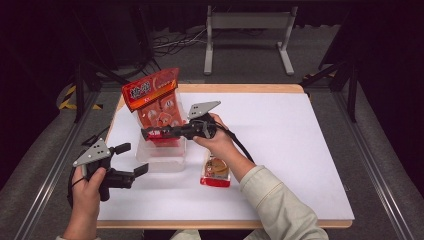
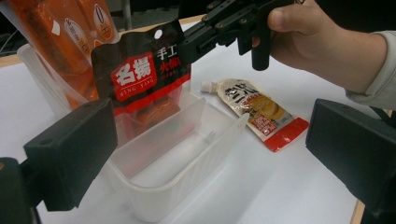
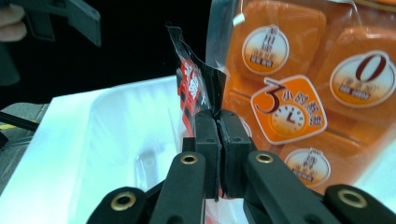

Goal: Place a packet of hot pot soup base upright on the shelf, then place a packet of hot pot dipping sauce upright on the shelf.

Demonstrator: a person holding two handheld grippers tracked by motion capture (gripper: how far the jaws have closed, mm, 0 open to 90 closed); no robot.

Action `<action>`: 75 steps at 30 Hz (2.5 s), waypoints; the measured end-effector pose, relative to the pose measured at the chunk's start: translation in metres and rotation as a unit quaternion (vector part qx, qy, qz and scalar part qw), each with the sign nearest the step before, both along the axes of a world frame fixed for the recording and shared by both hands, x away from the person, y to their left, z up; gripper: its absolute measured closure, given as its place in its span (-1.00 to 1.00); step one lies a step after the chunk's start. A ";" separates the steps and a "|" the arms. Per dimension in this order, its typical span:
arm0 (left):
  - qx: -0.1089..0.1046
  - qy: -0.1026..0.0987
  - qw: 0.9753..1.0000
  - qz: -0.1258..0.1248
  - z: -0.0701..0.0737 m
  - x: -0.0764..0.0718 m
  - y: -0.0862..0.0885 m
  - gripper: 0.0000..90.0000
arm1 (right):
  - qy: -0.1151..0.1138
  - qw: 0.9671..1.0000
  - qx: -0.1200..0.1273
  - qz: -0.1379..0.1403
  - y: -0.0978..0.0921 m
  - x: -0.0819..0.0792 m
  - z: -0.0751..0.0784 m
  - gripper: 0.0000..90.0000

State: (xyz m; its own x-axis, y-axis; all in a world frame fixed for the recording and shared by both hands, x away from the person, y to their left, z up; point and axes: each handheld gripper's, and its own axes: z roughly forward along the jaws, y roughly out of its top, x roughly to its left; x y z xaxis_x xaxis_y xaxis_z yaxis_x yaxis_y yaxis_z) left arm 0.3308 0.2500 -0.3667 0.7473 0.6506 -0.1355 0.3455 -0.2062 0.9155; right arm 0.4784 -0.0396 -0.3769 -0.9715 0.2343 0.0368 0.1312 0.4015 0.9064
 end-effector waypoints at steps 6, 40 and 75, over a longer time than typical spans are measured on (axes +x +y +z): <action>0.001 -0.002 1.000 0.000 0.000 0.000 0.000 -0.93 | 0.011 1.000 0.007 -0.004 -0.005 0.001 -0.004 0.96; 0.007 0.002 1.000 -0.007 -0.003 0.007 -0.009 -0.94 | 0.005 0.997 0.018 -0.074 -0.052 -0.029 0.027 -0.27; 0.010 -0.002 1.000 -0.005 0.000 0.005 -0.008 -0.94 | -0.012 0.986 0.012 -0.167 -0.127 -0.059 0.019 -0.30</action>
